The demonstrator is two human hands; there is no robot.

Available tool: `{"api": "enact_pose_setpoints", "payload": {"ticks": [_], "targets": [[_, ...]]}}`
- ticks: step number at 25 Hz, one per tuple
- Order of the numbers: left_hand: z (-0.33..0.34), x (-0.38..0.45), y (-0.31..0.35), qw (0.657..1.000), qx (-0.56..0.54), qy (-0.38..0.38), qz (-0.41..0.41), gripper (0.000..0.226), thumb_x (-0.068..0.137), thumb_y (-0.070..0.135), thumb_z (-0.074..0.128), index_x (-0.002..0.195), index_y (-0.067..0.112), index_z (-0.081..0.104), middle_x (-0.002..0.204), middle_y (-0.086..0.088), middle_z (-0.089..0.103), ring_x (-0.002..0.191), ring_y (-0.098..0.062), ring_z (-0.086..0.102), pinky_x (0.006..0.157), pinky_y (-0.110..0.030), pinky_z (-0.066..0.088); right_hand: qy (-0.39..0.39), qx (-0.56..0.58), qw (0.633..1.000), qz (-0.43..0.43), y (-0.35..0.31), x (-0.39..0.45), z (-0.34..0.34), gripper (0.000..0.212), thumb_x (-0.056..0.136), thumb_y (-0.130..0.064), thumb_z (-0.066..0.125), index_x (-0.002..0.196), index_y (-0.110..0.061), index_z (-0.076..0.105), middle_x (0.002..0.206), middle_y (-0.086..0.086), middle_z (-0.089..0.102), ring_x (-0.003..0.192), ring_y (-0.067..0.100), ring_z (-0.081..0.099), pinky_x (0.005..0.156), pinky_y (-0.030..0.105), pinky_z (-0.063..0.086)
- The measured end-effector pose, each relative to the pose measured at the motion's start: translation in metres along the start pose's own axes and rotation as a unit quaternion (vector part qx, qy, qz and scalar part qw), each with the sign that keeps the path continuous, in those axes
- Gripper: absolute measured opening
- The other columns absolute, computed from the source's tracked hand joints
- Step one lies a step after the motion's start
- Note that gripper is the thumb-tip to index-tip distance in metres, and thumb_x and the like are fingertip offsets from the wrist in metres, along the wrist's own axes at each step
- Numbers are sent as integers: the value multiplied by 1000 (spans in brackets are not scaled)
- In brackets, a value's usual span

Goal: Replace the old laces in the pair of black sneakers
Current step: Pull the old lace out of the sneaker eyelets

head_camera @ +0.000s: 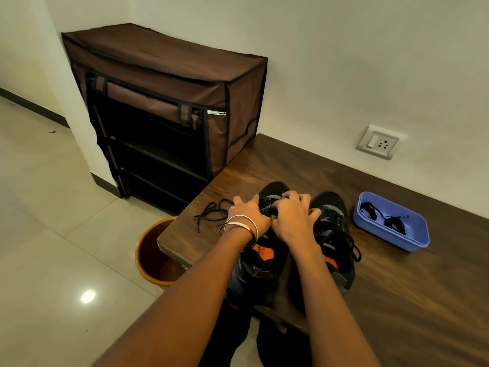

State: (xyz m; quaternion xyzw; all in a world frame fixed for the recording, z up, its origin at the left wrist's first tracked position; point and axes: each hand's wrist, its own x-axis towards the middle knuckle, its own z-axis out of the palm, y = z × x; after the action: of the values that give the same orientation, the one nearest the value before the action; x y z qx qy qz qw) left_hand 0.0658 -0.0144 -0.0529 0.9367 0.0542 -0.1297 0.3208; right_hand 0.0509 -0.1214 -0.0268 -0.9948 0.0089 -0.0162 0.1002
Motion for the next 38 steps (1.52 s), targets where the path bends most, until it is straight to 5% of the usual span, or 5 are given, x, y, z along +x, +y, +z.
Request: {"api": "enact_pose_setpoints", "payload": {"ticks": [11,18,29,34,38], "targets": [[1,-2,2,1000,29,-1,5,70,88,26,53,151,28,24,151,-12,15,127,-38,40,99,-46,46,320,568,723,226,14,-8,-41,17,89,-9,60,82,-21,70,86,-2,71,97,22,67,97,46,50],[1,-4,6,998,52,3,18,67,88,27,52,151,27,27,145,-12,21,124,-38,42,98,-46,46,115,84,985,93,13,-6,-28,38,92,-22,63,129,-30,59,147,1,39,136,26,25,106,52,22],[3,-1,2,998,56,12,21,65,89,32,53,150,27,29,141,-12,26,120,-38,45,96,-47,47,26,121,986,111,-6,2,-6,19,94,-17,49,101,-12,66,119,7,52,121,30,39,100,55,27],[1,-3,3,998,53,8,19,65,86,26,52,148,26,31,142,-13,26,121,-40,44,97,-48,47,183,686,637,298,28,2,-55,28,103,-14,34,81,-16,52,75,3,65,68,18,63,69,32,42],[1,-4,4,998,54,5,16,66,87,27,53,149,26,30,144,-12,25,124,-39,43,97,-47,47,259,706,584,305,32,-3,-54,32,106,-17,29,80,-15,48,73,6,61,57,18,56,60,33,47]]}}
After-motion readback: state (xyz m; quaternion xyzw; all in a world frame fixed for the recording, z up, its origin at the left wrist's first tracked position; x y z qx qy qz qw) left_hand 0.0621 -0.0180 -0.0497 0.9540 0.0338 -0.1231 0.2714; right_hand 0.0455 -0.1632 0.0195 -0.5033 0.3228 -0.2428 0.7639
